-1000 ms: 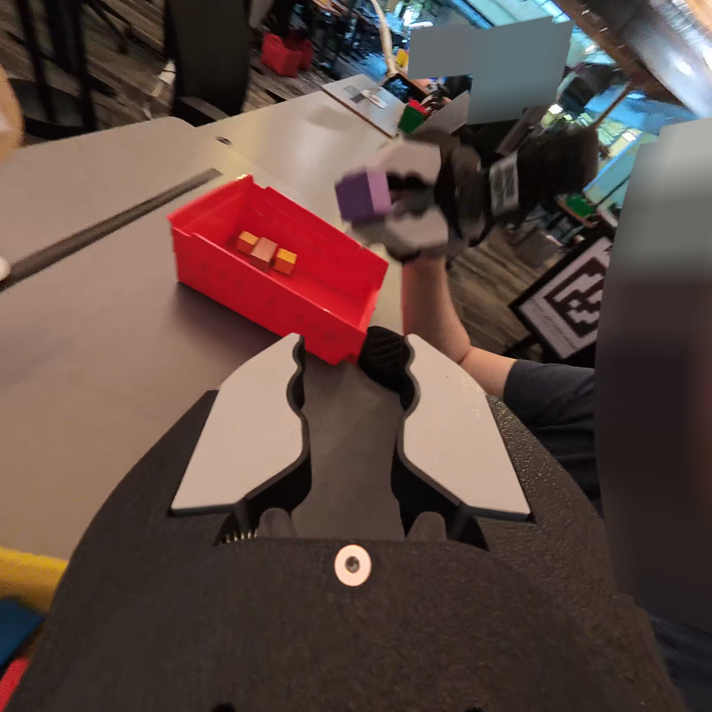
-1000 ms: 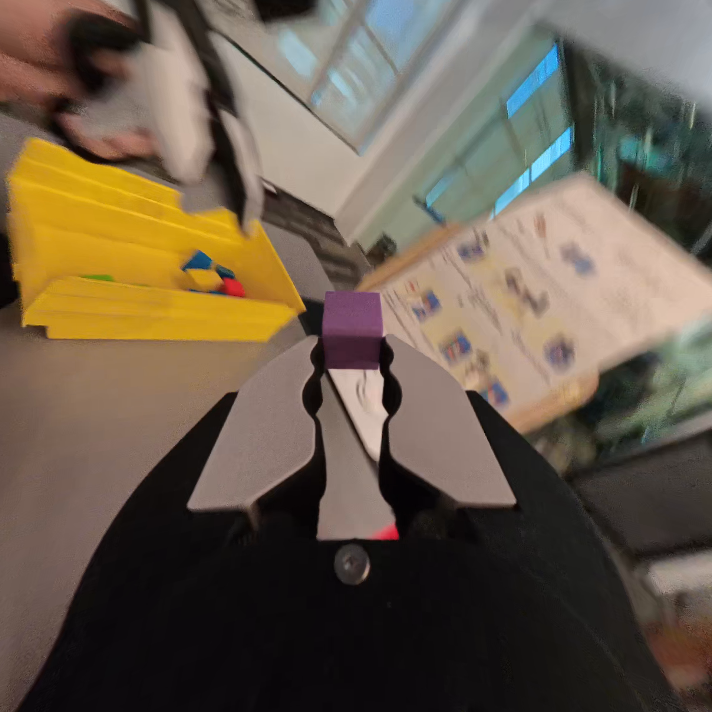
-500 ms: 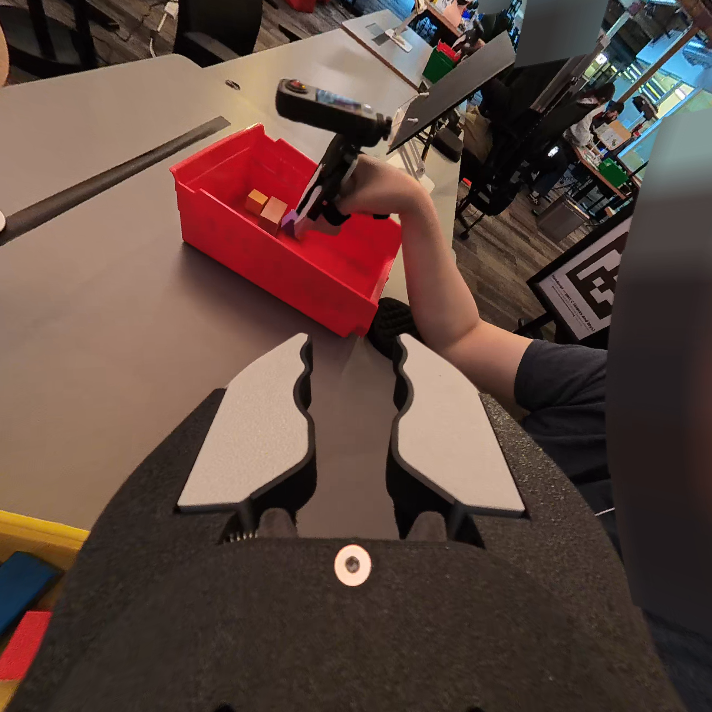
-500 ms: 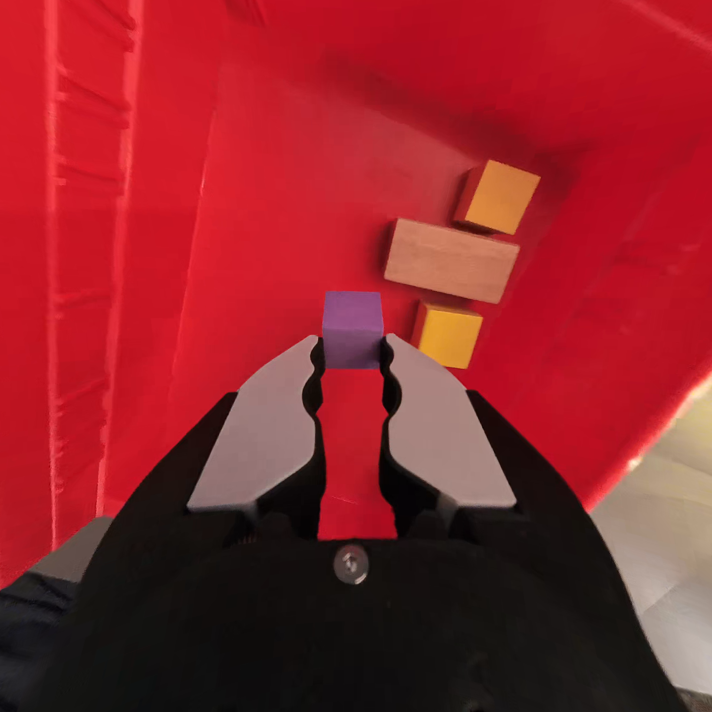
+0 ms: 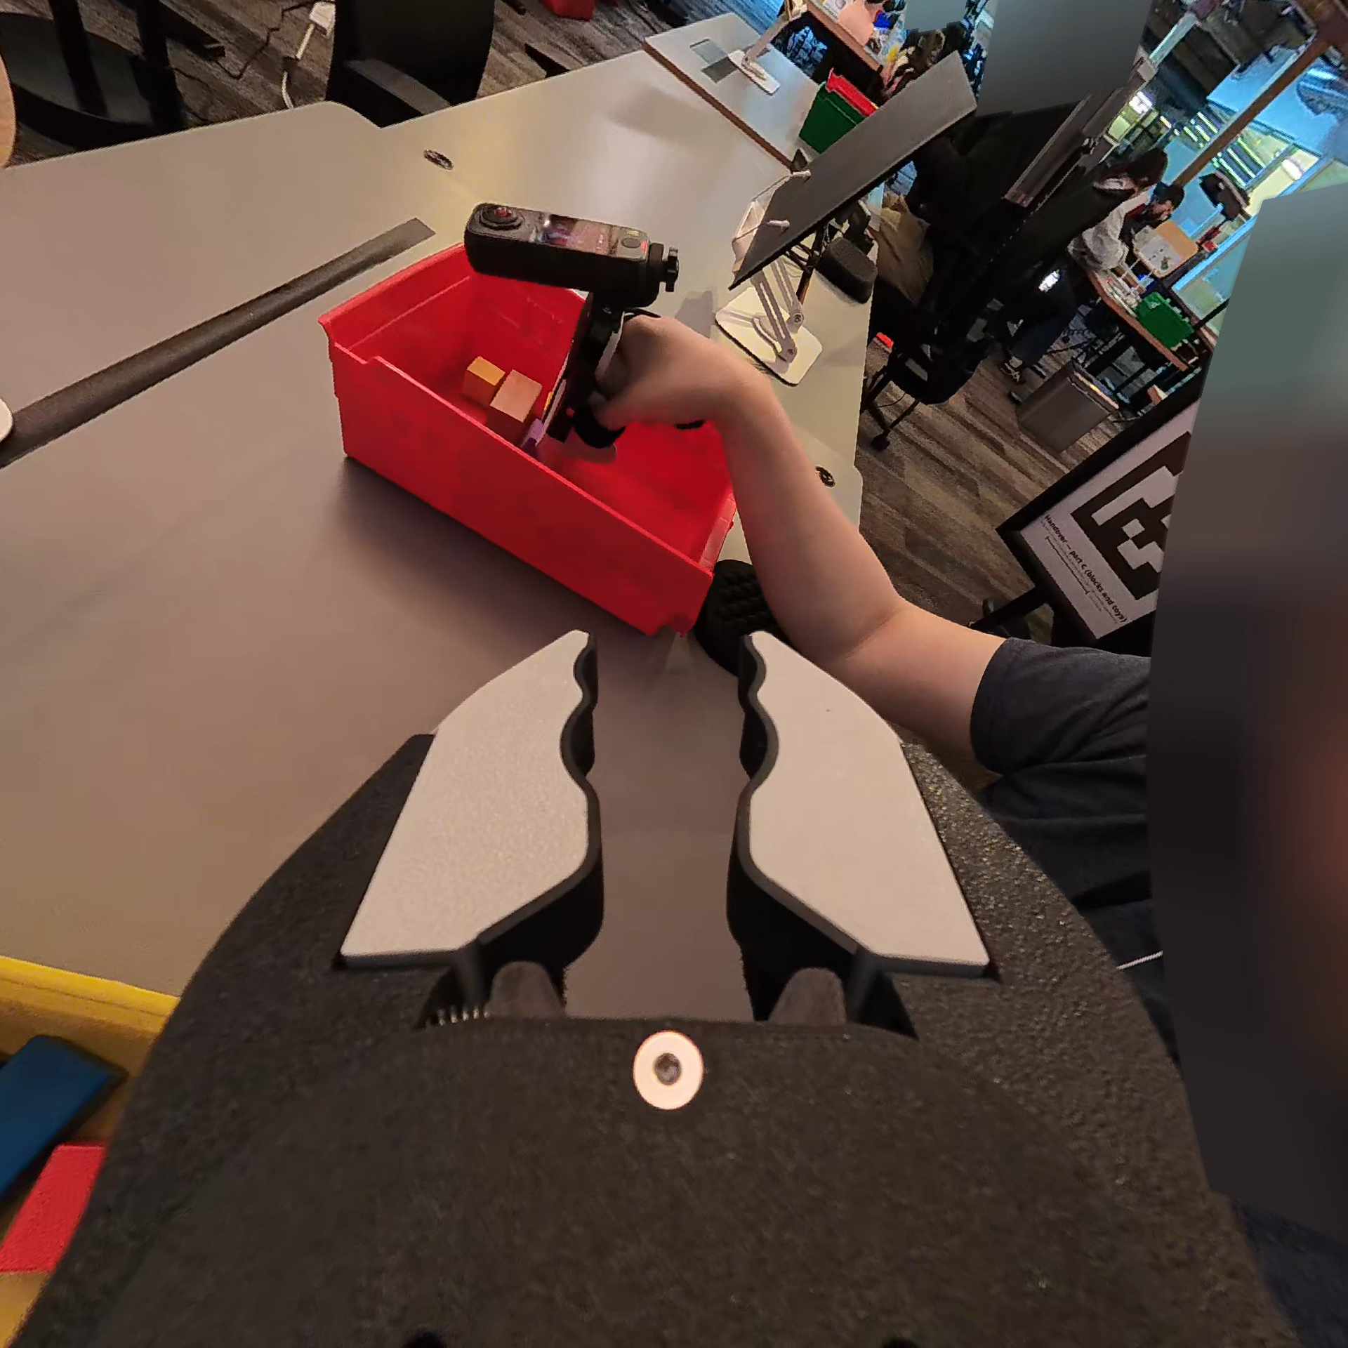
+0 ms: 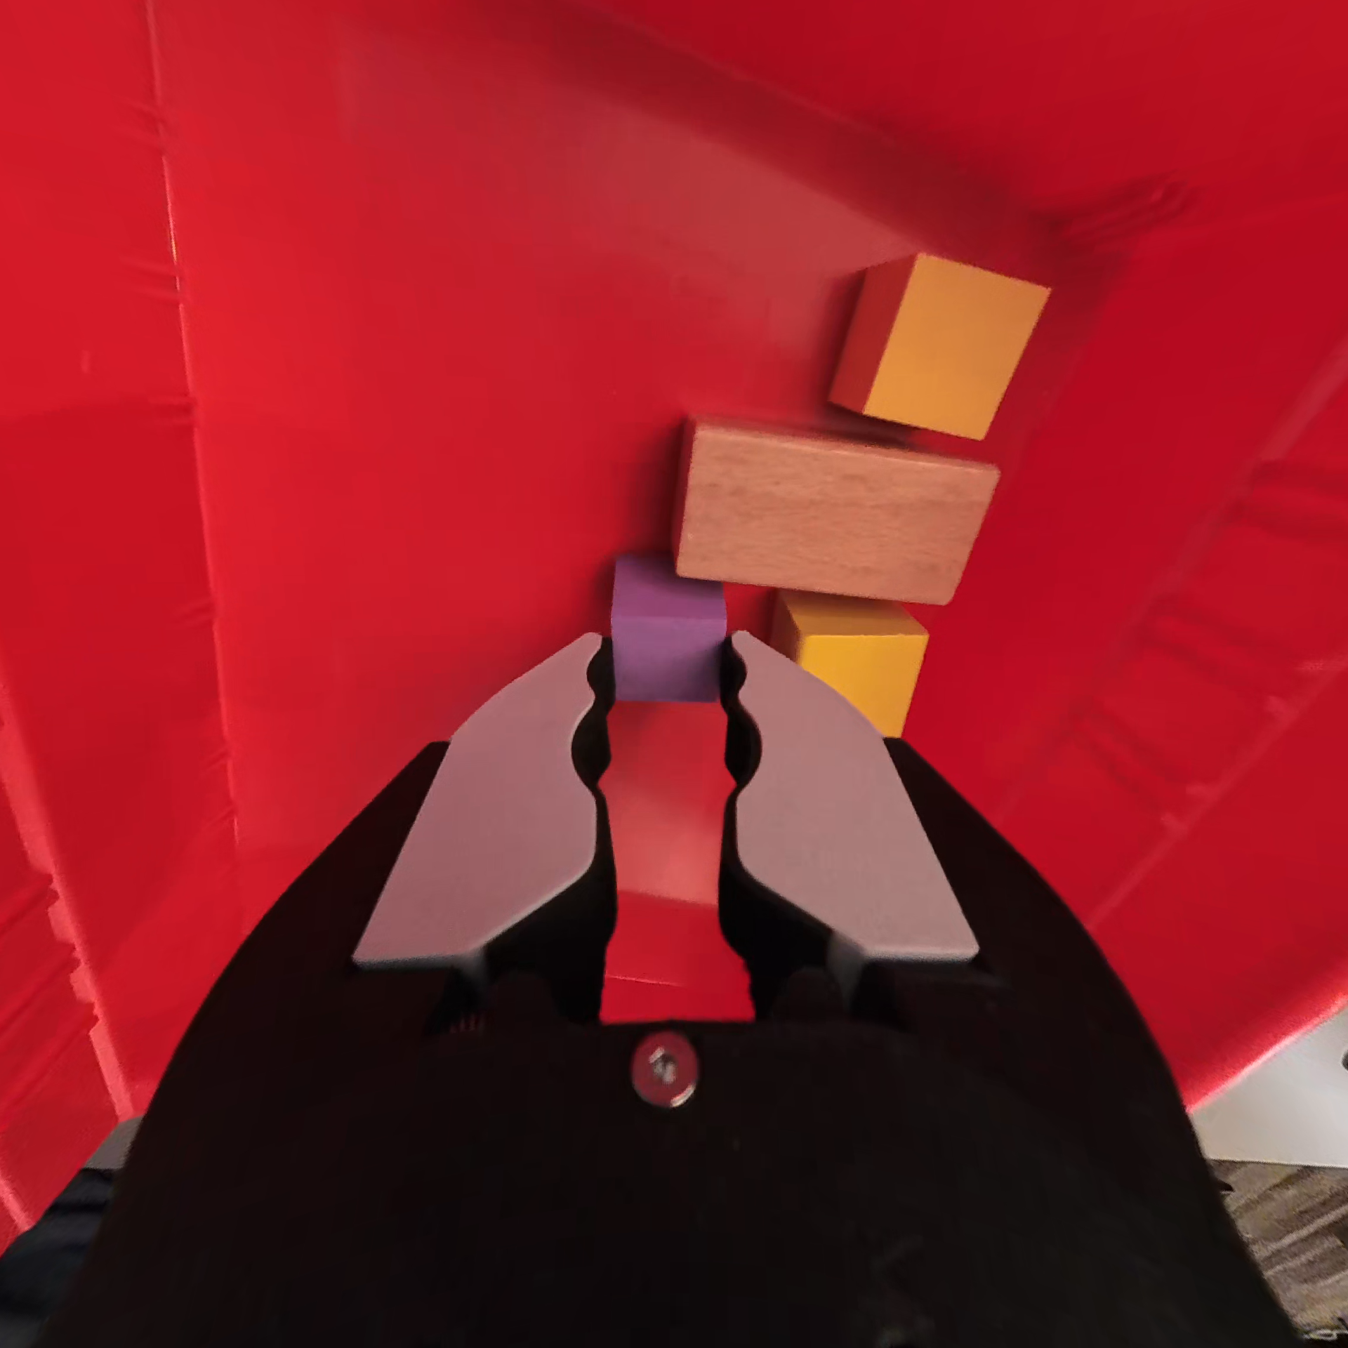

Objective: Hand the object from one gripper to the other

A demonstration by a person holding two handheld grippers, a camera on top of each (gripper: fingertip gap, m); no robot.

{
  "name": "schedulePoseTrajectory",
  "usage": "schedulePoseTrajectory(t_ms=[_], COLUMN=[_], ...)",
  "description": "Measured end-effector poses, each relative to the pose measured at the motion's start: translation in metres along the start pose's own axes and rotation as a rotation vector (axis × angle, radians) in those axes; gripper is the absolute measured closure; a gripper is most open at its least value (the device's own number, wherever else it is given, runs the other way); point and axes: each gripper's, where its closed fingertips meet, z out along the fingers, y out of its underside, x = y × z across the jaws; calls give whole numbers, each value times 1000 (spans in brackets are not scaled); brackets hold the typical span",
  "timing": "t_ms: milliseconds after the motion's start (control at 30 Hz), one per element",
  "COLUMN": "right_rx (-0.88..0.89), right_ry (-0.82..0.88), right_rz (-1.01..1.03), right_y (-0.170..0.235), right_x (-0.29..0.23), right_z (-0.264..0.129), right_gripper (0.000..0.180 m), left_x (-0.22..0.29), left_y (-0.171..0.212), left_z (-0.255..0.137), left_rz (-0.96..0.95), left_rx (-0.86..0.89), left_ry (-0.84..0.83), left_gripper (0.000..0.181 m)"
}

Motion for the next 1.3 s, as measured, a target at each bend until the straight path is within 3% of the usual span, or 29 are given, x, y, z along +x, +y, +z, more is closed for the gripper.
schedulePoseTrajectory(t_ms=[200,367,467,567,800,933,1033,1200,1300], right_rx=[22,132,239,377,569,591,568,536,529], right_ry=[-33,-58,-52,-46,-5,-17,-8,-4,-3], right_rz=[-17,-46,-68,-84,-151,-170,-172,-175,-176], right_y=[-2,-8,-11,-16,-13,-13,-13,-12,-11], right_x=[-5,-12,-14,-17,-26,-31,-29,-25,-23], right_z=[-7,-36,-65,-99,-150,-155,-150,-143,-142], right_gripper=[146,145,145,146,146,146,146,146,146], left_x=[2,-8,-37,-90,-192,-217,-235,-244,-249], left_y=[-2,-9,-4,17,100,128,142,153,164], left_z=[-7,-36,-68,-108,-161,-146,-143,-119,-118], left_rz=[10,52,93,60,-186,25,146,217,188], left_rx=[16,76,84,32,-306,-533,-660,-701,-745], left_ry=[-4,-93,-247,-514,-906,-891,-933,-849,-828], left_gripper=[145,146,145,145,143,144,135,146,134])
